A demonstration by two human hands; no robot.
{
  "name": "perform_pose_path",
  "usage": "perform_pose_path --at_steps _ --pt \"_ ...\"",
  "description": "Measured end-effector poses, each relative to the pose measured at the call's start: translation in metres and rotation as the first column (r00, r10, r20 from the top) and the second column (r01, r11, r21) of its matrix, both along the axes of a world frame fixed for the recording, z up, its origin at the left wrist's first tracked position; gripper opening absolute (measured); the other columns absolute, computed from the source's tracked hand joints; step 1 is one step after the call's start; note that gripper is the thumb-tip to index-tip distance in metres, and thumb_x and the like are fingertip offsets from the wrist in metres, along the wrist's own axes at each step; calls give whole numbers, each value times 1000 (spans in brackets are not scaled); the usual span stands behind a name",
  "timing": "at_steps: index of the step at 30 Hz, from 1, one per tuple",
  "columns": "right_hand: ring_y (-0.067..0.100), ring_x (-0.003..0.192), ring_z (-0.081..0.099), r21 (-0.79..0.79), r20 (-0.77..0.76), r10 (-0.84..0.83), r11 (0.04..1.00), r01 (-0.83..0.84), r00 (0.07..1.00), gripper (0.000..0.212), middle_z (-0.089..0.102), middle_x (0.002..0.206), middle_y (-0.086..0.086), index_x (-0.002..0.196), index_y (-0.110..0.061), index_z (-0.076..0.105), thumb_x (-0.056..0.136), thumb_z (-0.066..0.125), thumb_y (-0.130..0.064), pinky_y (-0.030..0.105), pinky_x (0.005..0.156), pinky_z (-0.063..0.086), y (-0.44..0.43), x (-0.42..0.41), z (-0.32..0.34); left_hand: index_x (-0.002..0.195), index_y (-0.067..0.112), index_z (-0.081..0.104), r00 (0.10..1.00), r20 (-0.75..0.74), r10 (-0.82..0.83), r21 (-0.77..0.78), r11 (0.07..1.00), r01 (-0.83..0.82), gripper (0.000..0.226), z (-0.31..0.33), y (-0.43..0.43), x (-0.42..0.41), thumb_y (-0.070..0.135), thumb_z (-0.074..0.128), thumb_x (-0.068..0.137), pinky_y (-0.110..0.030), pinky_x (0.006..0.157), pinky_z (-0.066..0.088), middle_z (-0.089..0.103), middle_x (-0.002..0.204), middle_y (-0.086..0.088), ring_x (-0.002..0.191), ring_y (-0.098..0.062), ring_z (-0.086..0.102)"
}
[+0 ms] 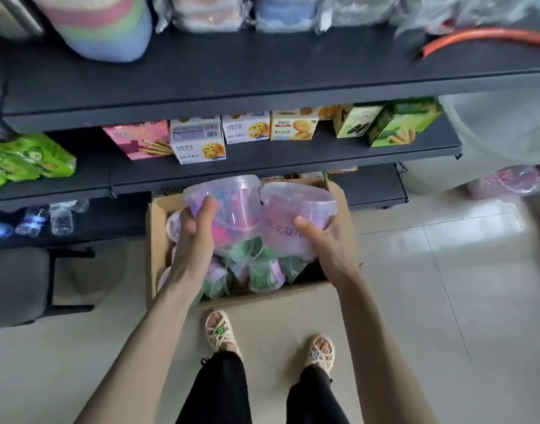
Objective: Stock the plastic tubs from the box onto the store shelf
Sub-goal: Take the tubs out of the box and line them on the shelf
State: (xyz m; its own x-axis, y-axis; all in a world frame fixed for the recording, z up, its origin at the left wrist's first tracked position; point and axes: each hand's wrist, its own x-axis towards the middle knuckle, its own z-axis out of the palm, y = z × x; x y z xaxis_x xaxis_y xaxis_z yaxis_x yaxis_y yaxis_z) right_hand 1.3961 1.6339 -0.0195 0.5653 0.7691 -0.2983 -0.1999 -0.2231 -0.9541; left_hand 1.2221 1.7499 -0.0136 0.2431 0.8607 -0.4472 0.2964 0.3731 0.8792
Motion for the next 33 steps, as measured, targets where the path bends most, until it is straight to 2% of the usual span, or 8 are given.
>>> perform_pose_path --at_steps 3,6,9,12,16,20,25,33 --pt "9 101 65 74 59 -107 992 103 992 71 59 109 -8 123 -28 44 62 77 -46 41 78 58 -48 38 37 131 27 46 980 182 -76 -40 996 84 104 46 -40 42 88 55 48 -47 110 30 53 133 7 125 -15 46" --pt "-1 83 67 116 13 -149 982 146 989 84 60 99 -8 128 -20 33 61 74 -49 21 66 54 -102 85 61 108 27 56 949 296 -107 -8 993 114 75 83 -95 91 70 70 48 -42 110 29 60 118 8 116 -12 51" --pt "1 80 68 141 25 -195 972 190 980 73 66 90 -15 117 -24 41 59 73 -55 24 65 54 -149 135 88 109 13 56 908 396 -135 -13 988 153 70 114 -144 142 52 74 54 -49 100 41 62 117 -15 109 -30 58" --pt "8 89 67 171 4 -201 965 198 980 82 60 109 -1 123 -22 39 57 75 -53 27 67 55 -179 181 119 108 9 56 864 449 -228 102 974 204 77 153 -170 191 57 76 52 -32 66 52 65 92 -6 79 -19 63" --pt "17 98 67 264 56 -192 949 171 980 91 59 114 4 125 -22 37 51 83 -47 41 75 58 -179 246 179 107 16 54 832 459 -311 282 939 195 87 208 -166 253 66 79 41 -41 95 45 64 114 -3 107 -15 60" --pt "12 94 69 398 137 -228 904 157 964 72 69 94 -12 113 -26 47 55 81 -51 37 78 58 -159 310 242 114 27 40 833 417 -364 531 841 102 71 260 -147 315 65 69 61 -9 83 36 50 113 16 96 23 48" --pt "1 88 67 492 265 -284 862 124 922 72 65 103 -3 112 -19 49 56 77 -55 14 67 51 -121 393 295 142 21 14 849 390 -357 713 700 -33 96 298 -102 395 50 69 69 -12 94 35 42 131 8 116 5 43" --pt "0 86 66 426 410 -300 898 109 862 80 63 103 -7 112 -28 44 46 82 -54 22 70 56 -32 519 327 138 22 17 951 271 -147 825 545 -150 110 323 -28 531 52 82 55 -30 93 36 32 133 -4 116 -15 39"
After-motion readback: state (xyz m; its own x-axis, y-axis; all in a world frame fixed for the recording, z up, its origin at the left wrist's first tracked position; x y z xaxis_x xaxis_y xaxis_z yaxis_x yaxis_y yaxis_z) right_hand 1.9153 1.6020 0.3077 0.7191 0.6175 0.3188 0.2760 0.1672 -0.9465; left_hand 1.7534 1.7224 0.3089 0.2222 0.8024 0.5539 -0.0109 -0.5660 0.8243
